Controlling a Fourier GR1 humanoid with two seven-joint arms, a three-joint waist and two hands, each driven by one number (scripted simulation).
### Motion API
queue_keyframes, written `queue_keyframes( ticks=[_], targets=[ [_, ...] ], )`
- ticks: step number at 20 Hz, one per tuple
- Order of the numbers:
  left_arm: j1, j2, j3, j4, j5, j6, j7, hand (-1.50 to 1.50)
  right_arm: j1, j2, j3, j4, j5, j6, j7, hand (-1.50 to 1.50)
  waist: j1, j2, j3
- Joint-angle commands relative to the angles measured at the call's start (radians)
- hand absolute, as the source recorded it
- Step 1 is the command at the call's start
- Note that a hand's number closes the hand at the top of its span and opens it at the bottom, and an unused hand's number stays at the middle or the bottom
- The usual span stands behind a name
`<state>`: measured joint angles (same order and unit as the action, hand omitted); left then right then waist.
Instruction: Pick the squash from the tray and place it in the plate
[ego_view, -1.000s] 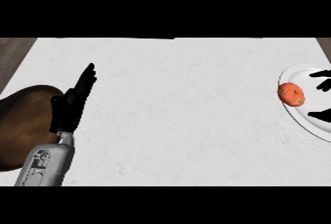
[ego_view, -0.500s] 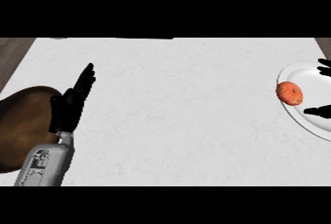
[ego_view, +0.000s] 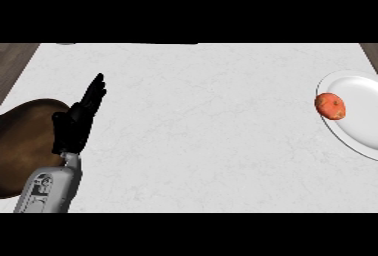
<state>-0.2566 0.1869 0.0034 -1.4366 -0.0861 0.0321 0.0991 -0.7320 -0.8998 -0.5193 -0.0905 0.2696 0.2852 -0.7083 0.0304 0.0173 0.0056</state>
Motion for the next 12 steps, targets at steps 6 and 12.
queue_keyframes(
  ticks=[6, 12],
  targets=[
    [-0.032, -0.003, -0.004, 0.017, -0.009, -0.003, 0.007, 0.00, 0.134, -0.158, -0.066, 0.011, -0.066, 0.168, -0.022, -1.50, 0.002, 0.008, 0.005],
    [-0.019, -0.011, 0.000, 0.017, -0.008, 0.005, -0.011, 0.00, 0.168, -0.197, -0.073, -0.013, -0.074, 0.216, -0.017, -1.50, 0.010, 0.009, 0.007]
  ],
)
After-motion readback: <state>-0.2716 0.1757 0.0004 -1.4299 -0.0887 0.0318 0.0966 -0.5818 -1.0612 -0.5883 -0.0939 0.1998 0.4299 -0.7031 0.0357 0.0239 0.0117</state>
